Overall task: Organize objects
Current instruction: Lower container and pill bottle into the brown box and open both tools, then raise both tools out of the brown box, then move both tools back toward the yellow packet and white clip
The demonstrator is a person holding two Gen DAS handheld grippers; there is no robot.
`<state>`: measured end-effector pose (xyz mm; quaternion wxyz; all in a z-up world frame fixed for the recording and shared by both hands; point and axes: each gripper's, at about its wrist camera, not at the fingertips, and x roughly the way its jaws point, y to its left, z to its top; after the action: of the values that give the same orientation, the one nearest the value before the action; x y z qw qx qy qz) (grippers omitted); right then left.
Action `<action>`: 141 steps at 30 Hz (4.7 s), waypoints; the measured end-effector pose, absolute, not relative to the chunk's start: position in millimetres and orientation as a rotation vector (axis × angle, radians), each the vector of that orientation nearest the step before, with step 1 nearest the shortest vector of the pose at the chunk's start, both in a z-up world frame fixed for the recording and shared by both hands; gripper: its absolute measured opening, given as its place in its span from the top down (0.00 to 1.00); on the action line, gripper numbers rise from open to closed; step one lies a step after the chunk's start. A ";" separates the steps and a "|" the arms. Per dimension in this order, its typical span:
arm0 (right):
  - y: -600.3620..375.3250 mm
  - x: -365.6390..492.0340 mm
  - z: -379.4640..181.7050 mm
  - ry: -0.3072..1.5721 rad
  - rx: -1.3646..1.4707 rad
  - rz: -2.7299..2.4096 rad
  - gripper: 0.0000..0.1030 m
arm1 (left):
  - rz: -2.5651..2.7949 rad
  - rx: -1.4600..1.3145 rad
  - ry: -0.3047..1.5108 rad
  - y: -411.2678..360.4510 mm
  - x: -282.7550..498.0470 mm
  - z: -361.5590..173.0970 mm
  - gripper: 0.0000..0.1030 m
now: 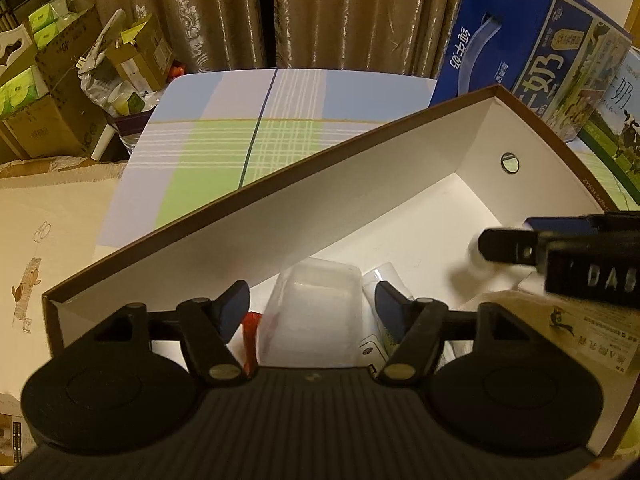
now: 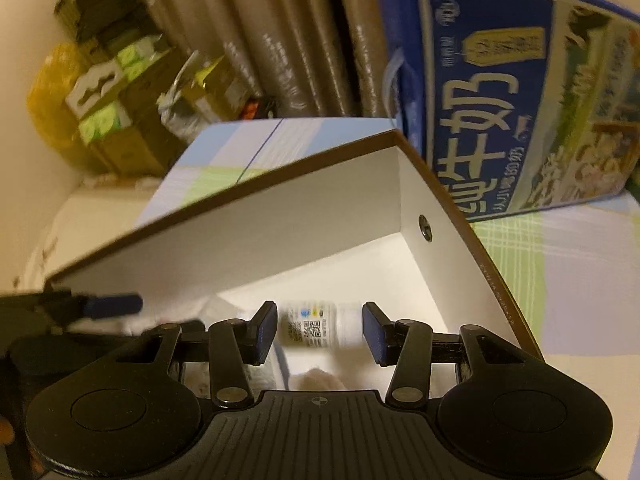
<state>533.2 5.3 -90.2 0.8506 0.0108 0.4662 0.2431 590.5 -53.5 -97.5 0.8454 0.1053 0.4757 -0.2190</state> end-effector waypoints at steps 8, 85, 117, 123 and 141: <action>-5.4 517.2 -65.3 0.923 0.041 0.493 0.40 | -0.474 0.206 0.987 -35.4 576.4 -79.9 0.18; -227.2 249.2 -8.0 0.865 0.078 0.643 0.50 | -0.393 0.070 0.898 -11.2 226.9 -6.0 0.01; -284.1 173.3 -62.4 0.983 -0.051 0.666 0.28 | -0.381 0.081 1.046 -45.8 129.9 -54.6 0.01; -278.6 174.1 -71.6 0.971 -0.128 0.654 0.28 | -0.392 0.106 1.054 -50.4 133.7 -60.6 0.01; -271.4 216.2 -96.6 0.951 -0.205 0.588 0.29 | -0.468 0.165 1.069 -74.8 180.3 -82.1 0.01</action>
<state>216.2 -271.4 -96.6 0.8427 -0.0972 0.4505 0.2783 180.3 -74.8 -82.1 0.8314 0.0779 0.5039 -0.2209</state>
